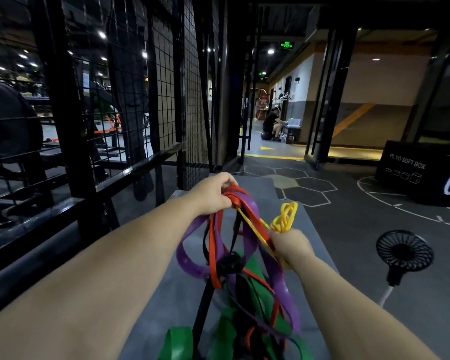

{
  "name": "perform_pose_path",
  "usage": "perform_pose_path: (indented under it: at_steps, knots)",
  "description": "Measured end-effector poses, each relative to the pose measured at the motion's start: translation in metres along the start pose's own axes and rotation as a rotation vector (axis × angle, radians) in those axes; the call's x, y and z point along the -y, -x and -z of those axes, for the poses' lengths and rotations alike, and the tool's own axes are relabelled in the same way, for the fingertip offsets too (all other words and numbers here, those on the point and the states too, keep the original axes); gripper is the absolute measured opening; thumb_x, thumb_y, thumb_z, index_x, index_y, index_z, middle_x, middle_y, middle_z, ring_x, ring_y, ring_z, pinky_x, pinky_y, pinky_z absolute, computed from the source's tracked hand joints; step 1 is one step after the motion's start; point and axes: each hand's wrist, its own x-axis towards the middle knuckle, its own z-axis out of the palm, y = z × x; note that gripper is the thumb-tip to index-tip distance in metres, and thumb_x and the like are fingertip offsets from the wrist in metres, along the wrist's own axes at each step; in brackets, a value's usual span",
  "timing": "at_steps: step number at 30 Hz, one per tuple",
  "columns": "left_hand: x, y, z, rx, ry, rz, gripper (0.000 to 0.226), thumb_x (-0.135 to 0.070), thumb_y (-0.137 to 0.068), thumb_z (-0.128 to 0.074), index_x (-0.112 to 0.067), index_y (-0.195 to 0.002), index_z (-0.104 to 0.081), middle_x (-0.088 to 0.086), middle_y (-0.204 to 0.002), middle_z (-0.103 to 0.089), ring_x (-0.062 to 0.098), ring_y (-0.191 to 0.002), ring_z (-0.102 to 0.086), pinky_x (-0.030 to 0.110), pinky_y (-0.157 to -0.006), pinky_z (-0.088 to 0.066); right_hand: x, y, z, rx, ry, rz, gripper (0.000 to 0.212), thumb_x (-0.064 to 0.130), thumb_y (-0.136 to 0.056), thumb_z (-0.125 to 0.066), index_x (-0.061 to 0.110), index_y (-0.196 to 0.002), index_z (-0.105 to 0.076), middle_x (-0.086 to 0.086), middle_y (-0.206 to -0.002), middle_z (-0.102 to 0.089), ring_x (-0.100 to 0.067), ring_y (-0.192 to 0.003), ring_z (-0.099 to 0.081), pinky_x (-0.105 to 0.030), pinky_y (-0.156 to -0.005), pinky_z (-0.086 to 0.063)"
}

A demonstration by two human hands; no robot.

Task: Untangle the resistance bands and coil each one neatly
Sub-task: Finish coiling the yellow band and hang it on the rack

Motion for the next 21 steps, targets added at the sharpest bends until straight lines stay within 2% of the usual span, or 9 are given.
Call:
perform_pose_path:
  at_steps: [3, 5, 7, 10, 13, 15, 18, 20, 21]
  knots:
    - [-0.002, 0.003, -0.001, 0.236, 0.013, 0.057, 0.042, 0.003, -0.078, -0.068, -0.017, -0.111, -0.052, 0.004, -0.113, -0.067, 0.021, -0.106, -0.064, 0.034, -0.095, -0.048, 0.003, 0.000, 0.006, -0.035, -0.017, -0.049, 0.046, 0.050, -0.093, -0.045, 0.009, -0.087, -0.065, -0.009, -0.085, -0.068, -0.031, -0.080, -0.063, -0.034, -0.070, -0.050]
    - [-0.003, 0.005, -0.002, 0.300, -0.060, 0.083, 0.044, -0.004, -0.079, -0.071, -0.018, -0.114, -0.050, 0.001, -0.114, -0.067, 0.019, -0.105, -0.064, 0.029, -0.088, -0.048, 0.008, -0.002, 0.008, -0.032, -0.079, -0.036, 0.043, 0.049, -0.091, -0.048, 0.010, -0.082, -0.065, -0.007, -0.077, -0.071, -0.031, -0.079, -0.067, -0.038, -0.074, -0.053]
    - [-0.003, 0.007, -0.002, 0.275, -0.189, 0.088, 0.044, -0.017, -0.078, -0.075, -0.023, -0.113, -0.049, -0.005, -0.111, -0.066, 0.015, -0.100, -0.062, 0.023, -0.080, -0.046, 0.016, -0.001, 0.008, -0.034, -0.168, 0.034, 0.037, 0.047, -0.089, -0.056, 0.013, -0.077, -0.064, -0.007, -0.073, -0.069, -0.031, -0.080, -0.068, -0.041, -0.074, -0.053]
    - [0.000, 0.007, -0.010, 0.299, -0.228, 0.119, 0.046, -0.022, -0.076, -0.077, -0.021, -0.110, -0.046, 0.001, -0.104, -0.064, 0.018, -0.094, -0.061, 0.034, -0.085, -0.049, 0.031, 0.006, 0.002, -0.001, -0.241, 0.145, 0.033, 0.044, -0.087, -0.064, 0.017, -0.068, -0.063, -0.008, -0.068, -0.065, -0.031, -0.070, -0.063, -0.041, -0.068, -0.051]
    - [0.000, 0.006, -0.016, 0.274, -0.223, 0.121, 0.045, -0.024, -0.075, -0.075, -0.022, -0.106, -0.041, 0.006, -0.098, -0.060, 0.020, -0.088, -0.057, 0.036, -0.078, -0.047, 0.042, 0.009, -0.004, 0.030, -0.278, 0.166, 0.034, 0.038, -0.088, -0.060, 0.016, -0.062, -0.056, -0.008, -0.062, -0.061, -0.029, -0.060, -0.057, -0.038, -0.060, -0.048]
    - [-0.001, 0.008, -0.014, 0.229, -0.171, 0.138, 0.047, -0.028, -0.073, -0.071, -0.021, -0.107, -0.040, 0.008, -0.099, -0.060, 0.022, -0.088, -0.059, 0.040, -0.080, -0.048, 0.041, 0.008, -0.006, 0.065, -0.221, 0.129, 0.035, 0.034, -0.091, -0.056, 0.015, -0.062, -0.055, -0.009, -0.064, -0.064, -0.029, -0.059, -0.057, -0.032, -0.055, -0.046]
    - [0.004, 0.010, -0.004, 0.135, -0.033, 0.182, 0.053, -0.038, -0.058, -0.073, -0.024, -0.100, -0.045, 0.011, -0.100, -0.067, 0.023, -0.087, -0.065, 0.044, -0.087, -0.051, 0.018, 0.003, -0.004, 0.059, -0.041, -0.014, 0.032, 0.024, -0.095, -0.048, 0.012, -0.066, -0.055, -0.013, -0.082, -0.069, -0.029, -0.077, -0.066, -0.035, -0.072, -0.054]
    - [0.013, 0.008, 0.006, 0.045, 0.051, 0.210, 0.057, -0.045, -0.044, -0.075, -0.026, -0.092, -0.050, 0.013, -0.099, -0.069, 0.027, -0.092, -0.067, 0.047, -0.090, -0.052, -0.011, -0.006, 0.000, 0.023, 0.027, -0.094, 0.030, 0.027, -0.096, -0.043, 0.006, -0.082, -0.060, -0.016, -0.099, -0.069, -0.030, -0.094, -0.066, -0.035, -0.081, -0.053]
    - [0.014, 0.009, 0.012, 0.033, 0.056, 0.216, 0.054, -0.045, -0.043, -0.076, -0.026, -0.088, -0.053, 0.012, -0.099, -0.069, 0.027, -0.094, -0.066, 0.046, -0.091, -0.051, -0.024, -0.012, 0.002, 0.009, -0.003, -0.140, 0.027, 0.026, -0.096, -0.043, 0.006, -0.087, -0.058, -0.018, -0.108, -0.066, -0.031, -0.102, -0.064, -0.034, -0.082, -0.050]
